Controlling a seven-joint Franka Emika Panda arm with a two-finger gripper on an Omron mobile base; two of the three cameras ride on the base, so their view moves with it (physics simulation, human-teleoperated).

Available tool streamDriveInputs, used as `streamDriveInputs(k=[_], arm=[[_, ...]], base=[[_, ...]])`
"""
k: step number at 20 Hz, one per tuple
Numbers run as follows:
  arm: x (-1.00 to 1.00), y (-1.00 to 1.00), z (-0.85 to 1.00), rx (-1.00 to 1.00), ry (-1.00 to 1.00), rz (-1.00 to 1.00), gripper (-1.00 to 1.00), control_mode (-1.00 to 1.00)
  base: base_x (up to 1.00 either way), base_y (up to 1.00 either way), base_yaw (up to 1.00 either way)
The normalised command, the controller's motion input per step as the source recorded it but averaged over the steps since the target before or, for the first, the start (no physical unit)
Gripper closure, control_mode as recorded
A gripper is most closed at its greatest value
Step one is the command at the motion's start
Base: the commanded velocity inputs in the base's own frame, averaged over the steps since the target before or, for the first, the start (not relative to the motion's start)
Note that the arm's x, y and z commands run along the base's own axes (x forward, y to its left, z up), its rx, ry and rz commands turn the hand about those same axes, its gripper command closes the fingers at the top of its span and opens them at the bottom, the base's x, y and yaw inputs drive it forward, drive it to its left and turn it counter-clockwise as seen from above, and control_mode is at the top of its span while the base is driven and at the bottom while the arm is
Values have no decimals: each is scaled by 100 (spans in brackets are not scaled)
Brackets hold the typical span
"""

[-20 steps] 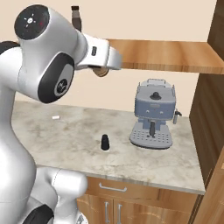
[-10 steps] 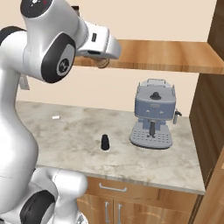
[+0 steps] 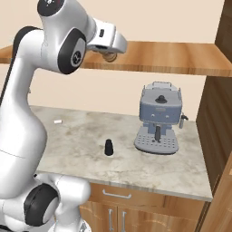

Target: There are various items on the counter. Only move the condiments/shakers into the cabinet.

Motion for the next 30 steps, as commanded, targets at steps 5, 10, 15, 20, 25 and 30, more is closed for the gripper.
streamDriveInputs(k=[5,10,15,20,25,30], arm=[[69,0,0,0,1,0,100,-100],[57,0,0,0,5,0,100,-100],[52,0,0,0,7,0,100,-100],[36,0,-4,0,3,0,100,-100],[0,0,-14,0,-2,0,100,-100],[4,0,-14,0,-5,0,100,-100]], base=[[0,0,0],[0,0,0],[0,0,0],[0,0,0],[0,0,0],[0,0,0]])
